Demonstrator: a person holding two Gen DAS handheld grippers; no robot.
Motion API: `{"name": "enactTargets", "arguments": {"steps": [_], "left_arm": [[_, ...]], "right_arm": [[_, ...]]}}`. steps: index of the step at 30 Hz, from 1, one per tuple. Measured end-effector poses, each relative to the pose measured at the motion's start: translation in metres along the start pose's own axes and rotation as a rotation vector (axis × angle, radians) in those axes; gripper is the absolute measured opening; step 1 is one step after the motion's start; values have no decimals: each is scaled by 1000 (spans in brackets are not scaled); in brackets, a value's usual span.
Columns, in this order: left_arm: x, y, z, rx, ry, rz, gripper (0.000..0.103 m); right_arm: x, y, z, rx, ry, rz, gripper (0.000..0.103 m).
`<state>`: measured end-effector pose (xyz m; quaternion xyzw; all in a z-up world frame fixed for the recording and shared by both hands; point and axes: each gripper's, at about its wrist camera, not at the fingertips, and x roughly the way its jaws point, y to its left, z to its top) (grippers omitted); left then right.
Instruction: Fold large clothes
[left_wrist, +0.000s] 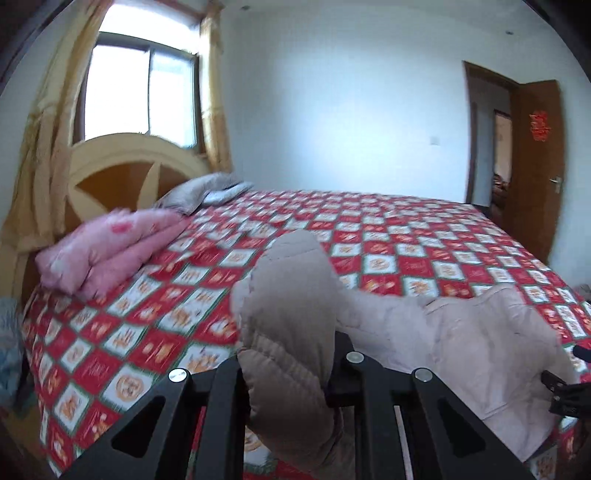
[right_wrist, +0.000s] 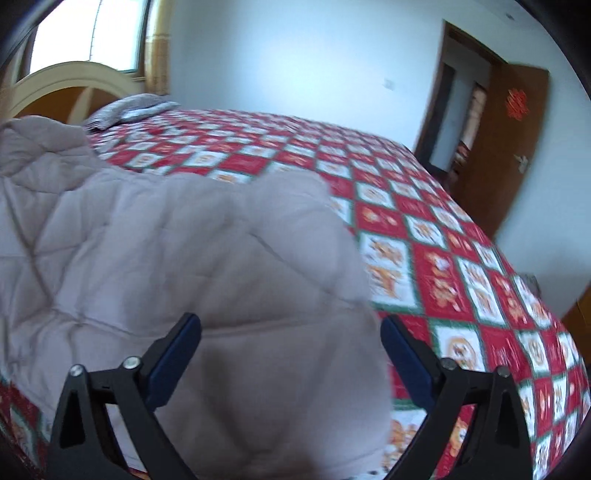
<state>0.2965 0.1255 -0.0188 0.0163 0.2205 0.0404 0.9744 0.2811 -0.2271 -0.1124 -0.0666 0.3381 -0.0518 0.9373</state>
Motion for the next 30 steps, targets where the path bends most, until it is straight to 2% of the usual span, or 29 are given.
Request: {"name": "enactTargets", "arguments": {"steps": [1, 5, 11, 17, 21, 26, 30], "left_arm": [[-5, -16, 7, 34, -16, -23, 15], [-19, -82, 28, 158, -73, -116, 14], [-19, -172, 35, 292, -82, -231, 14], [-16, -260, 12, 441, -37, -330, 14], [-10, -304, -5, 498, 0, -364, 14], [-6, -336, -28, 557, 36, -390, 14], [-3, -355, -46, 596, 47, -396, 14]], "right_arm": [[6, -12, -5, 23, 33, 7, 84], [18, -28, -14, 71, 77, 47, 83], [10, -39, -20, 128, 73, 84, 82], [-6, -75, -31, 224, 22, 119, 82], [-6, -89, -37, 246, 35, 113, 82], [-8, -117, -51, 321, 35, 70, 82], [1, -128, -58, 327, 72, 31, 82]]}}
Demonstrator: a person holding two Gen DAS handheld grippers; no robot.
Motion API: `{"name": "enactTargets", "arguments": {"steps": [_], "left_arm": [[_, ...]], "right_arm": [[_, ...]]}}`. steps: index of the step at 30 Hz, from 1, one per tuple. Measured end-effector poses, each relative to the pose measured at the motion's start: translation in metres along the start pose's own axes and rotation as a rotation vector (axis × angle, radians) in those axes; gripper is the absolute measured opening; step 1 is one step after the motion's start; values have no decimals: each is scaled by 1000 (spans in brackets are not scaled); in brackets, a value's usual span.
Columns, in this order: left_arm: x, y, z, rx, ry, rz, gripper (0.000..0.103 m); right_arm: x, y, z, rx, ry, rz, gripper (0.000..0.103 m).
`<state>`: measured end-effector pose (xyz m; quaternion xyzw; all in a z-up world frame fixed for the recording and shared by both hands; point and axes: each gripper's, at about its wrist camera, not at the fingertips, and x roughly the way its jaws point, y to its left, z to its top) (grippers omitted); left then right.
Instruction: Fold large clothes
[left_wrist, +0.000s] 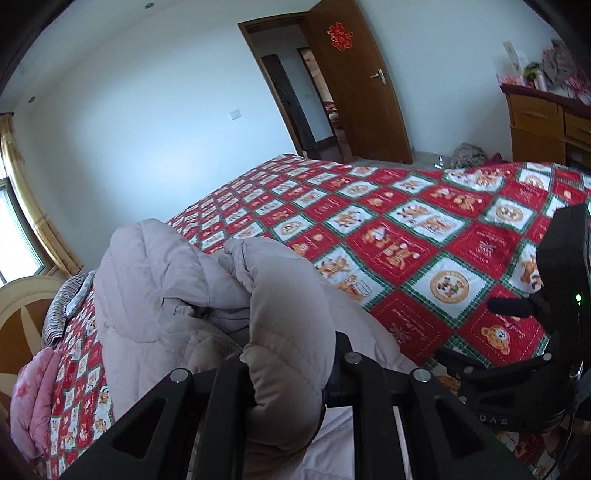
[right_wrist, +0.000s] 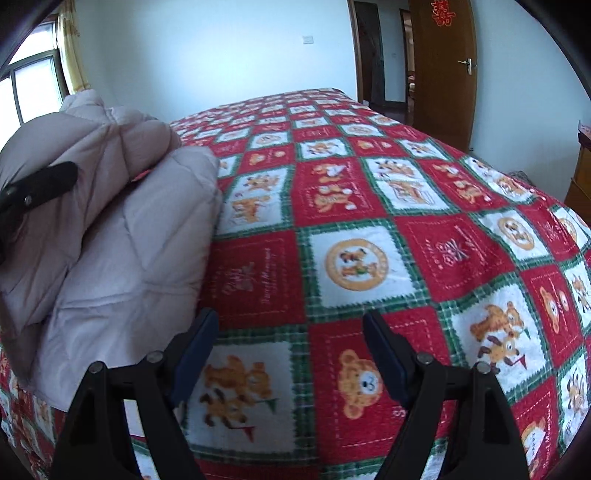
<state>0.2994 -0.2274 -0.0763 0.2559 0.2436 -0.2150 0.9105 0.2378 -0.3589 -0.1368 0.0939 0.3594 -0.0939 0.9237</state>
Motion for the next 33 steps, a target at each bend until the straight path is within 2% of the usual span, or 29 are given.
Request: {"name": "enactTargets", "arguments": {"steps": [9, 15, 19, 24, 25, 27, 28, 29, 31, 33], "left_arm": [[13, -50, -16, 88, 9, -29, 14], [21, -65, -32, 135, 14, -7, 14], [24, -68, -38, 157, 4, 21, 18], [10, -68, -33, 145, -21, 13, 27], [1, -67, -31, 134, -37, 5, 34], [-22, -64, -23, 113, -93, -11, 55], [-38, -61, -19, 102, -136, -12, 75], [-54, -56, -16, 89, -189, 1, 90], [-74, -43, -10, 73, -266, 42, 94], [-78, -16, -3, 35, -276, 130, 94]], "right_arm": [[17, -18, -9, 14, 33, -87, 82], [21, -20, -14, -17, 4, -137, 85], [21, -21, -15, -19, -7, -138, 87], [24, -21, -16, -21, -15, -141, 90], [24, -20, -16, -24, -17, -144, 90], [24, -20, -16, -26, -20, -147, 91], [25, -19, -16, -27, -20, -147, 91], [25, -19, -16, -28, -20, -148, 92], [24, -19, -17, -29, -20, -149, 92], [24, -19, -17, -31, -21, -150, 92]]}}
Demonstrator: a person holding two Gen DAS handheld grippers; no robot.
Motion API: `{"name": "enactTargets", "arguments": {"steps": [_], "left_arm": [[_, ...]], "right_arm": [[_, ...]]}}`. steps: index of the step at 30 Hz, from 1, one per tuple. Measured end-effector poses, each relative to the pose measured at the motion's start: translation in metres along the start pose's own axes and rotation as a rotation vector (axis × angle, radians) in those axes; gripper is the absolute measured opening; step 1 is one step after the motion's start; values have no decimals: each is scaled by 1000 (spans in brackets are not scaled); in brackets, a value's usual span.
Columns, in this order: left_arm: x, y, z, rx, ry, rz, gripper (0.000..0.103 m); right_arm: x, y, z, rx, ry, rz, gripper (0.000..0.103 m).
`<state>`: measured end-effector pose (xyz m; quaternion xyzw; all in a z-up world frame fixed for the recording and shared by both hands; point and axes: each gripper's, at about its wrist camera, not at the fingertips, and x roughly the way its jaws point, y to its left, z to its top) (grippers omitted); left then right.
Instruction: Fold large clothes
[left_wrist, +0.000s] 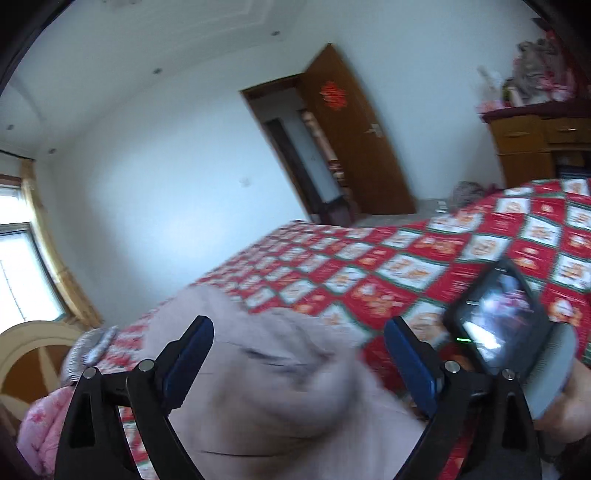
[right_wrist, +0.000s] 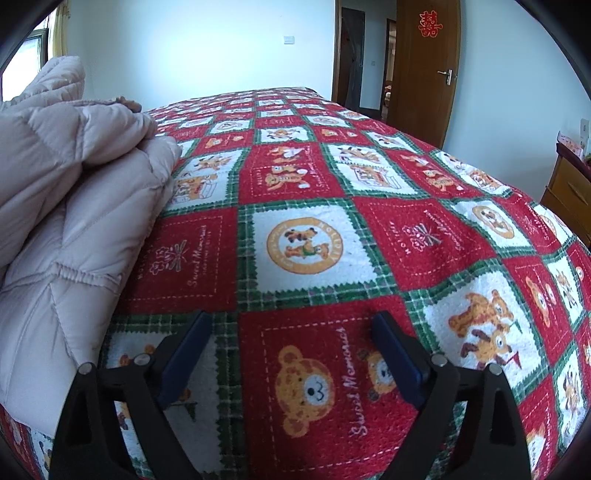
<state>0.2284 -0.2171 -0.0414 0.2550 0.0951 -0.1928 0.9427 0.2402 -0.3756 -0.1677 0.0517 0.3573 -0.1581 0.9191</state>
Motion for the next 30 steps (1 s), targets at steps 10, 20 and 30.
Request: {"name": "enactTargets", "arguments": {"steps": [10, 20, 30], "left_arm": [[134, 173, -74, -283, 332, 354, 95], [146, 90, -62, -117, 217, 252, 95], [134, 132, -49, -229, 214, 247, 97]], "right_arm": [[-1, -1, 7, 15, 19, 19, 93], [-59, 10, 75, 131, -174, 124, 64], [-38, 97, 149, 54, -133, 222, 63]]}}
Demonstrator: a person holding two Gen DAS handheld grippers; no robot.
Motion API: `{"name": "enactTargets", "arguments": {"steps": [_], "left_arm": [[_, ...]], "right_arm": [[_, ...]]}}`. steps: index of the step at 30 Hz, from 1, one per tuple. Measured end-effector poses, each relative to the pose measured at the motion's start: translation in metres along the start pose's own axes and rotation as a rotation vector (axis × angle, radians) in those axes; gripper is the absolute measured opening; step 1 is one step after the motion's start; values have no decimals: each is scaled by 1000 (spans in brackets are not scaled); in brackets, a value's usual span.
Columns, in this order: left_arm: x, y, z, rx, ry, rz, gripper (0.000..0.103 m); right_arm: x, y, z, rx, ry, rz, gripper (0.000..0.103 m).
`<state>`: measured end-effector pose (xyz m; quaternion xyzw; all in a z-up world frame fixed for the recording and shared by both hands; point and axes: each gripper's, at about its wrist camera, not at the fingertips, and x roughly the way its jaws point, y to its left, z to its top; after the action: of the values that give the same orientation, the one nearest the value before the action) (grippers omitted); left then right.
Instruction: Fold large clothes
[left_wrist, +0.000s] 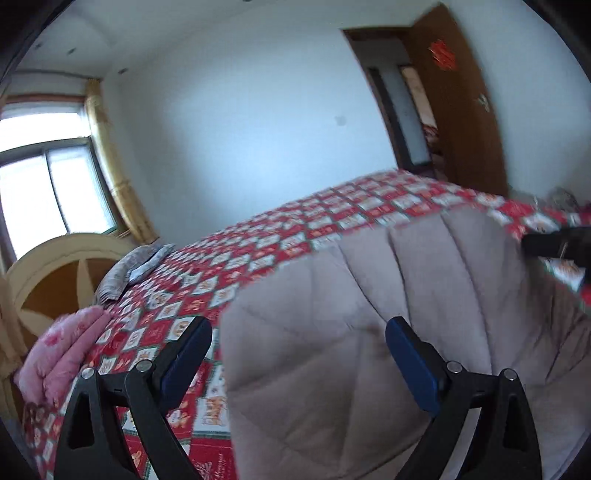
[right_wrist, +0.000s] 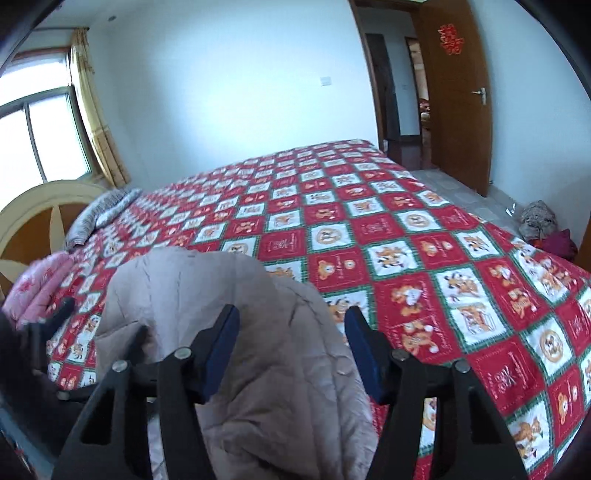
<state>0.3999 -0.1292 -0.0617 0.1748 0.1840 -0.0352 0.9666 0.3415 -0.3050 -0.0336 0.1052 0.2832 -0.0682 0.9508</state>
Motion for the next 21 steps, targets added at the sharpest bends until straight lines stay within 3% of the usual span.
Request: {"name": "enactTargets", "arguments": {"steps": [3, 7, 9, 21], "left_arm": [[13, 23, 9, -61, 7, 70, 102], [67, 17, 0, -31, 165, 42, 102], [80, 6, -8, -24, 205, 7, 102], [101, -13, -34, -76, 259, -54, 102]], "right_arm": [[23, 12, -3, -67, 76, -64, 62], [47, 3, -20, -62, 131, -87, 62], [57, -2, -30, -56, 154, -84, 62], [84, -12, -56, -19, 207, -70, 65]]}}
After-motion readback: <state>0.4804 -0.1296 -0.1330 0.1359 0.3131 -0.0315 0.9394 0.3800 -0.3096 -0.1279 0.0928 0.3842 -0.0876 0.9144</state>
